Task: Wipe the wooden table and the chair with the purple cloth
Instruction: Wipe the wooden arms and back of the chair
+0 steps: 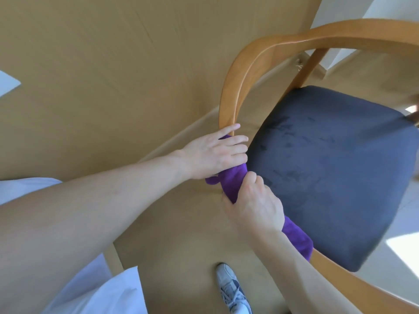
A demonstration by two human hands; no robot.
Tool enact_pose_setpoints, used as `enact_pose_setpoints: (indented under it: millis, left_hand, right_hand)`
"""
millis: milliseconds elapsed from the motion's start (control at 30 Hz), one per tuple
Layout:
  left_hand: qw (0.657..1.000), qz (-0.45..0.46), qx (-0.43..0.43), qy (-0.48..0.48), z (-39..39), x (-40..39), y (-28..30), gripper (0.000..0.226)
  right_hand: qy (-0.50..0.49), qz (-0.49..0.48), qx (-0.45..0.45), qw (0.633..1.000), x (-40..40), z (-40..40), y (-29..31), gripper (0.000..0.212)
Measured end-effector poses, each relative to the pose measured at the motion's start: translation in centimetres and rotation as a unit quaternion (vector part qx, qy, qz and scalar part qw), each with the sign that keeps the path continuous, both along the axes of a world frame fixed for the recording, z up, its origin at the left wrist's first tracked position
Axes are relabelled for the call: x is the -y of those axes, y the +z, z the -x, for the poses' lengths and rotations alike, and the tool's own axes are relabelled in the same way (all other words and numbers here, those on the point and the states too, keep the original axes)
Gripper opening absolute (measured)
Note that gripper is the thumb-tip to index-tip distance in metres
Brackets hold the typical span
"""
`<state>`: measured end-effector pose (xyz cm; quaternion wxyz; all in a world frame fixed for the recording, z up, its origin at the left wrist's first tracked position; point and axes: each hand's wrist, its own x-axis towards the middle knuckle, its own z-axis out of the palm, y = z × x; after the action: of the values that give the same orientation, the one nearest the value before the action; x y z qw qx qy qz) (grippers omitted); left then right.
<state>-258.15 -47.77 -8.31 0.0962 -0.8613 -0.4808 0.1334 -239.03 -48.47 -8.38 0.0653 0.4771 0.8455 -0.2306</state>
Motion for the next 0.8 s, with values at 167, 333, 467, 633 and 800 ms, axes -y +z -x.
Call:
enact_pose_setpoints:
  millis: [167,333,467,633,800]
  left_hand:
    - [0.998,0.026,-0.003,-0.050,0.5,-1.8,1.4,0.033]
    - [0.998,0.039,-0.041,0.032,-1.5,-1.3,1.1,0.029]
    - [0.987,0.111,-0.105,0.046,-2.5,-2.5,2.1,0.023]
    - [0.947,0.238,-0.212,0.037,-4.0,-4.9,2.3,0.036]
    - [0.930,0.278,-0.241,0.014,-4.2,-5.7,2.2,0.034]
  right_hand:
    - [0.004,0.002,0.000,1.000,-0.3,0.8,-0.2,0.045]
    - [0.029,0.017,-0.005,0.999,-1.1,1.0,-0.3,0.046]
    - [0.060,0.066,-0.075,0.993,-2.2,0.4,-0.5,0.043]
    - [0.087,0.173,-0.133,0.972,-4.3,-0.5,-1.1,0.045]
    - [0.070,0.223,-0.135,0.963,-4.6,-0.6,-1.3,0.045]
